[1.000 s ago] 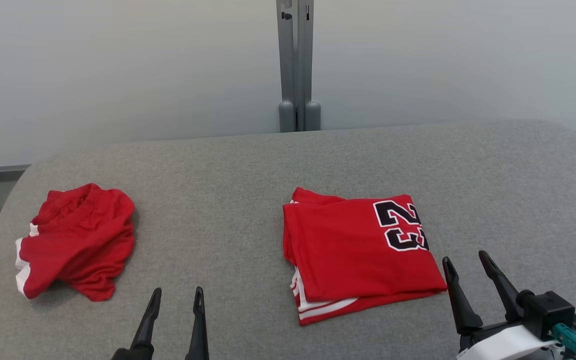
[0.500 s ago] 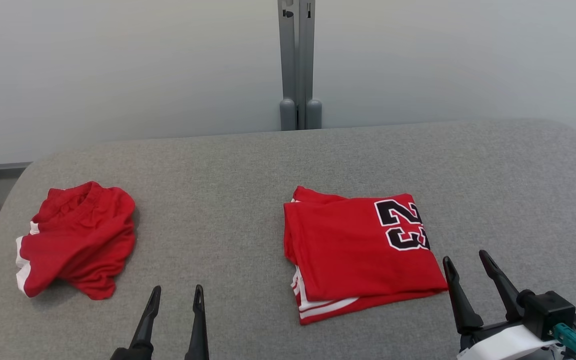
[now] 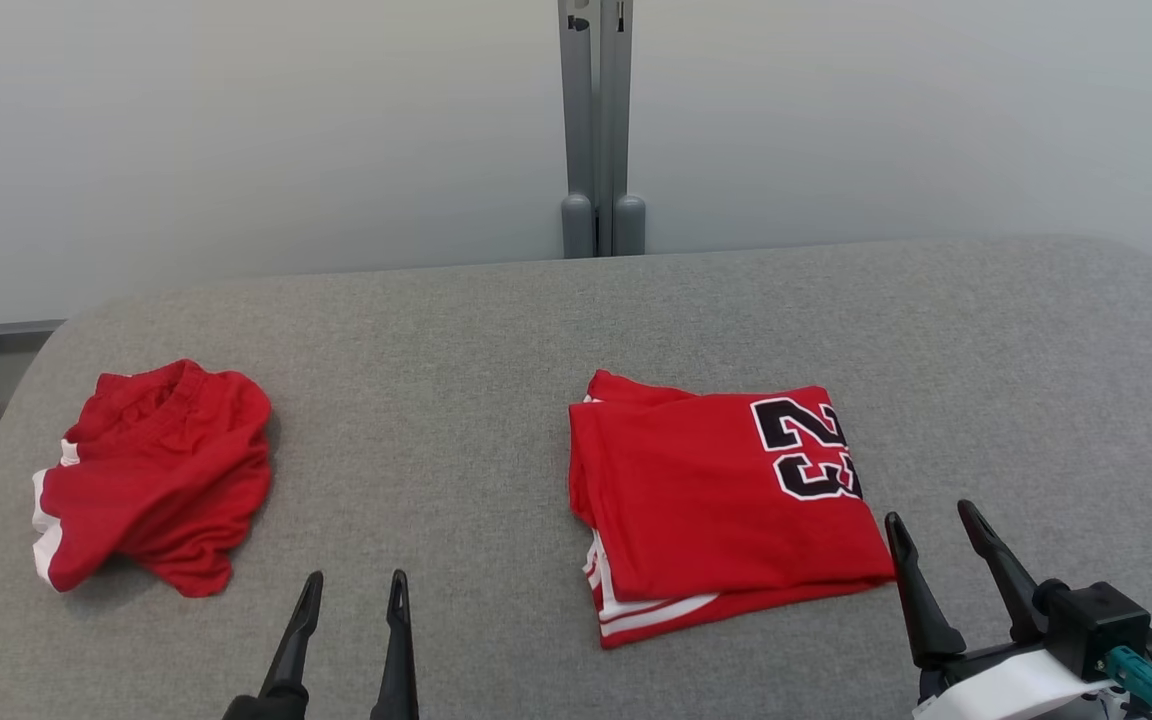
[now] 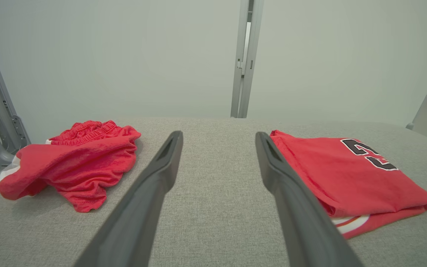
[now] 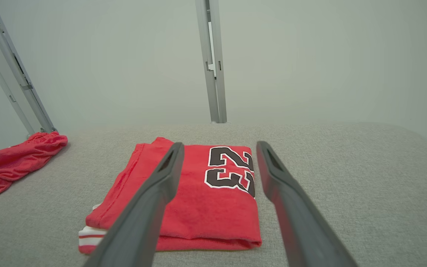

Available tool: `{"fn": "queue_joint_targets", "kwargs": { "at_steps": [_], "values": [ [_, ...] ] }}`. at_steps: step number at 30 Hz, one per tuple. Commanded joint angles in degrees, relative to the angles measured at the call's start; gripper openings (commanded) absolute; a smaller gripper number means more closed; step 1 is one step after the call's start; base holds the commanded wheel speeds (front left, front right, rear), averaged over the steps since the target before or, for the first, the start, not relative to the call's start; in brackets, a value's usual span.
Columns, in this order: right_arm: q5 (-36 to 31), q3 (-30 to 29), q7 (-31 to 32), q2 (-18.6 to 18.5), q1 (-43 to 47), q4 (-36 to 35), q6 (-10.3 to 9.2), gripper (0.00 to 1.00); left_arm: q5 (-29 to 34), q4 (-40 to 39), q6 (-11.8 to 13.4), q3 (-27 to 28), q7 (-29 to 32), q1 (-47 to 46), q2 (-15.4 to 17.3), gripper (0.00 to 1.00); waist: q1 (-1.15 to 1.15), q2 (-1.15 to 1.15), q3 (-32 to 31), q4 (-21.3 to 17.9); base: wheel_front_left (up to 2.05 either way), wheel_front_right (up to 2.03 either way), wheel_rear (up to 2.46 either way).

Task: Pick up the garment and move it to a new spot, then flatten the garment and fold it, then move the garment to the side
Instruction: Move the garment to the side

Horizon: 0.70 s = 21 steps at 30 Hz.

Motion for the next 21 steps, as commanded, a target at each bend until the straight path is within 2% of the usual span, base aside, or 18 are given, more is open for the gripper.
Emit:
{"fn": "queue_joint_targets", "kwargs": {
  "at_steps": [1, 15, 21],
  "values": [
    [0.0, 0.0, -0.2, 0.1, 0.1, -0.1, 0.0, 1.0, 0.5, 0.1, -0.3, 0.3, 0.0, 0.1, 0.1, 1.0, 0.0, 0.0, 0.0, 0.0, 0.0, 0.0, 0.0],
    [0.5, -0.6, -0.2, -0.5, -1.1, -0.3, 0.0, 1.0, 0.6, -0.6, -0.1, 0.2, 0.0, -0.4, 0.1, 1.0, 0.0, 0.0, 1.6, 0.4, 0.0, 0.0, 0.0],
    [1.6, -1.1, -0.2, -1.2, -3.5, 2.0, 0.0, 1.0, 1.0, -0.9, 0.0, -0.4, 0.0, -1.3, 0.1, 1.0, 0.0, 0.0, 3.4, 0.9, 0.0, 0.0, 0.0]
  ]
}}
